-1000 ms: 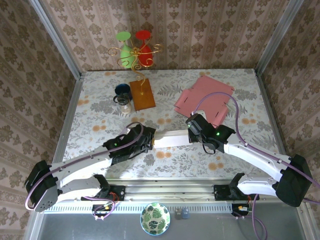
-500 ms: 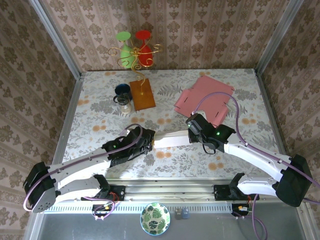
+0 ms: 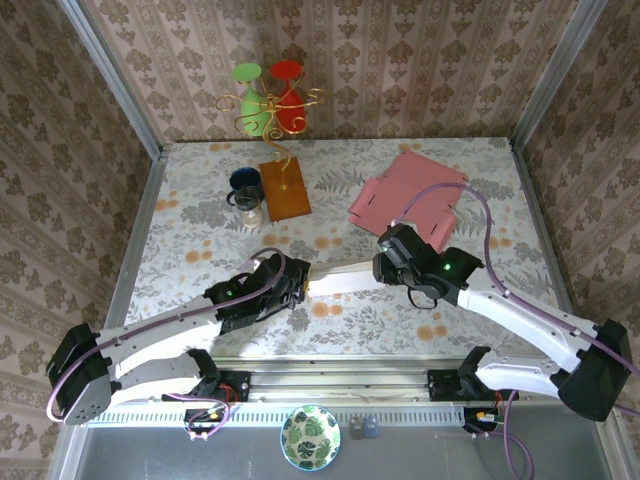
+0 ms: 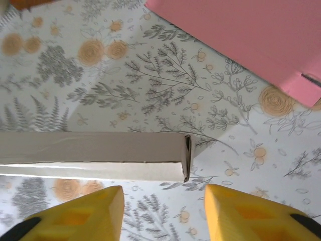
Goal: Fold the paper box
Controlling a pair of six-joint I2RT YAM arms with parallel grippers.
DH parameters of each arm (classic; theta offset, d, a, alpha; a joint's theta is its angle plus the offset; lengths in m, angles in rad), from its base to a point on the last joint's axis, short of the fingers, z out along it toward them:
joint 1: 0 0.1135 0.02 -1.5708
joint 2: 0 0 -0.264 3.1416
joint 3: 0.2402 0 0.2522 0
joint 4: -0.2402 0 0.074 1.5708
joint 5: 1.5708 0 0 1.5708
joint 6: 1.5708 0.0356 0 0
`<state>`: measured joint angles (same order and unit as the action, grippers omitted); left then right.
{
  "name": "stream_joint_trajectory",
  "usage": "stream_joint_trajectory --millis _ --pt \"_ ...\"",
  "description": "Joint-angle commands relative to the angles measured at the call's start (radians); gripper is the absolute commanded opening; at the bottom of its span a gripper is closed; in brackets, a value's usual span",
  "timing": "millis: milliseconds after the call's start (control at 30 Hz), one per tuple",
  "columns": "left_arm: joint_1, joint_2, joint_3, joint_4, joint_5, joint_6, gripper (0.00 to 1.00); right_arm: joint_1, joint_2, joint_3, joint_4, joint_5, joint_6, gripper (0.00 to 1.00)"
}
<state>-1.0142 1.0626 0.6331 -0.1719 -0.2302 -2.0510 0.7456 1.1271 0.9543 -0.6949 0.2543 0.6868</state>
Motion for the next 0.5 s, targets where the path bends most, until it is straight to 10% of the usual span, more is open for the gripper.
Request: stream_joint_trajectory --millis 0,467 --pt "-0.005 -0.004 -0.02 -0.035 -0.01 -0.169 0.34 -0.06 -0.049 0.043 -0.05 -0.085 0.161 0.52" --pt "-0.006 0.006 -0.013 -0.025 -0.012 -0.164 0.34 -0.29 -0.164 -0.227 0.305 -0.484 0.922 0.6"
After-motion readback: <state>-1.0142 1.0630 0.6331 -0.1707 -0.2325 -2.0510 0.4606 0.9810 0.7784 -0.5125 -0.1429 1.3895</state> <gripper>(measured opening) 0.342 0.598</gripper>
